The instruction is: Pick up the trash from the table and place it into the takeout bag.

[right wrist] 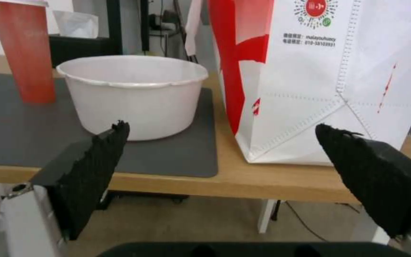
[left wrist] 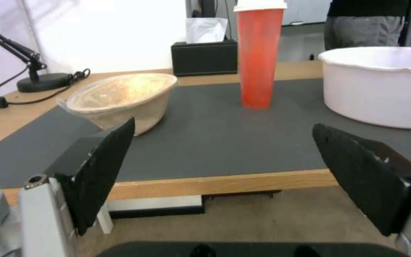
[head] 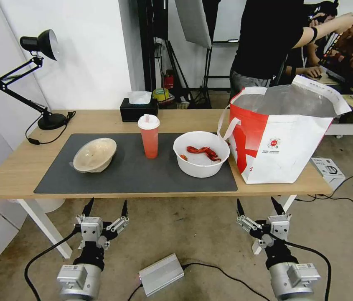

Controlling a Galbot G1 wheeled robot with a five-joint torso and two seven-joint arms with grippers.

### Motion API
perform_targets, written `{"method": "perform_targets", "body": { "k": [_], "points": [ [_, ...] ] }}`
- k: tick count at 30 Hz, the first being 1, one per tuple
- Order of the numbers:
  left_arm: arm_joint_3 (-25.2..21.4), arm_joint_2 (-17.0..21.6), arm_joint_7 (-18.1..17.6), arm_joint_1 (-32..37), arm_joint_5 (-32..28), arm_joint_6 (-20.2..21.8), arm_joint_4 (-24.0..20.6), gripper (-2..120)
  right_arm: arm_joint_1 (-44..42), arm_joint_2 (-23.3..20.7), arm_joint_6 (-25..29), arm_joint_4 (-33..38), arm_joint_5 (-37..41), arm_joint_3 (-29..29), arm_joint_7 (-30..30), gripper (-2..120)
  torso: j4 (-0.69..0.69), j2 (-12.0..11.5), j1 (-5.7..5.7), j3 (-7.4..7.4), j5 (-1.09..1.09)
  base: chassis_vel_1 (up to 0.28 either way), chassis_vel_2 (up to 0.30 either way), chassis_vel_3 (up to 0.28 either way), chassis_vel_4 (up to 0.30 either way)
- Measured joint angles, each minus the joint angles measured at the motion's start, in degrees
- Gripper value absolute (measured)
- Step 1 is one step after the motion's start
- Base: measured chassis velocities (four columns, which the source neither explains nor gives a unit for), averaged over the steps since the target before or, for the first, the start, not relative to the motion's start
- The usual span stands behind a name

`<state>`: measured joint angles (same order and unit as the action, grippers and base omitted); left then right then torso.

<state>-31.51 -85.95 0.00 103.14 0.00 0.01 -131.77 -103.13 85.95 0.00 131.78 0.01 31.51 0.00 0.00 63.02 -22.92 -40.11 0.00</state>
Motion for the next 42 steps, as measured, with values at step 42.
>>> {"method": "perform_targets", "body": {
  "k": [42],
  "points": [
    [-1.17, 2.98, -6.50, -10.25, -6.97, 13.45, 0.06, 100, 9.64, -3.90, -22.37, 3.81, 0.51, 1.69, 4.21, 100, 0.00, 0.00, -0.01, -0.01, 0.01, 0.000, 0.000, 0.000, 0.000]
  ]
}}
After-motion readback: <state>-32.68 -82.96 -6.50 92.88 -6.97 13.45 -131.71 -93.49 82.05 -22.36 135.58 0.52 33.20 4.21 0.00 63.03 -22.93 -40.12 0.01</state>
